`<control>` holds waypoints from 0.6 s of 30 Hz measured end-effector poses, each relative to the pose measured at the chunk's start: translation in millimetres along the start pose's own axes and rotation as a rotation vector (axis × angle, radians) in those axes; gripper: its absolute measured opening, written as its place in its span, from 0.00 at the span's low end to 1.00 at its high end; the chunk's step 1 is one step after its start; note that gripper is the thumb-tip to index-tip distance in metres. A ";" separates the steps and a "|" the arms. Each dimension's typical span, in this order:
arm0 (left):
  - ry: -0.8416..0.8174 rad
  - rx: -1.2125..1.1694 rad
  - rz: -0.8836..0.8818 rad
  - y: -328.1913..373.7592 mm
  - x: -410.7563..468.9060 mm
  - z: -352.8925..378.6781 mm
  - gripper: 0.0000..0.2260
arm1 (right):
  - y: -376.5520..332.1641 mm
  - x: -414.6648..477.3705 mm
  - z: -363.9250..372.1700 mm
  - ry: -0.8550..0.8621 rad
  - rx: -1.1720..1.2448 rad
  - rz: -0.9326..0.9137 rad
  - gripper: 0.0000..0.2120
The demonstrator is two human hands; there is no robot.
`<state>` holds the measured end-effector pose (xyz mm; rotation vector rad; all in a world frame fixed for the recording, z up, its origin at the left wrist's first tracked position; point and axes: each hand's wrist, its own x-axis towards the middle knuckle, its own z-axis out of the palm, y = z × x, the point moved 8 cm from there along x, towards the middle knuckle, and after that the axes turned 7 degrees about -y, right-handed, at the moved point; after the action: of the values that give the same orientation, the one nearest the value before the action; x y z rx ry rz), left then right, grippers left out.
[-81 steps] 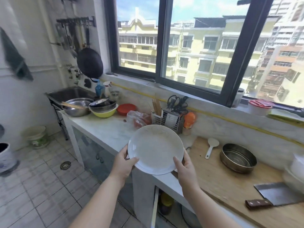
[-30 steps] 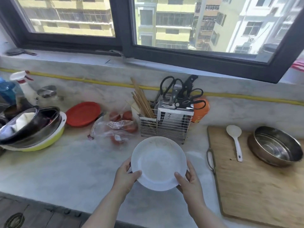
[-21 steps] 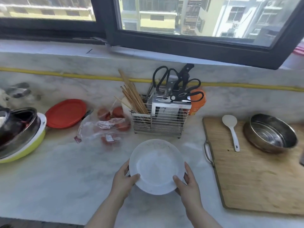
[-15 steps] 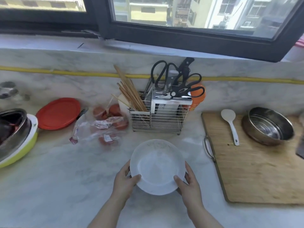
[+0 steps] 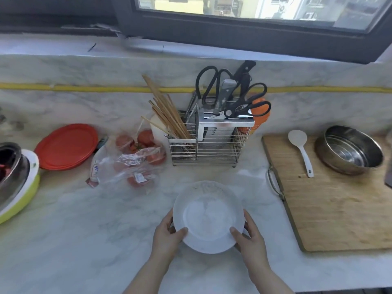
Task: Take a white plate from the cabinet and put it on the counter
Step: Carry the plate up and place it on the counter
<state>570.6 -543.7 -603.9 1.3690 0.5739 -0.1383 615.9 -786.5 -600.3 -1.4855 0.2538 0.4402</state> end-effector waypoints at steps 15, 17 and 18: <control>0.033 0.100 -0.021 -11.1 -3.3 -5.3 0.31 | -0.8 1.2 2.9 -0.006 -0.208 -0.054 0.29; 0.044 0.187 0.017 -7.1 -5.4 -2.4 0.31 | -2.6 1.2 4.6 -0.012 -0.243 -0.069 0.29; 0.047 0.234 0.035 -4.4 -6.7 -0.3 0.31 | -4.0 1.1 5.5 -0.015 -0.264 -0.081 0.28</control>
<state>562.9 -545.8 -604.8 1.6123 0.5862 -0.1481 618.0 -781.0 -596.7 -1.7436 0.1257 0.4317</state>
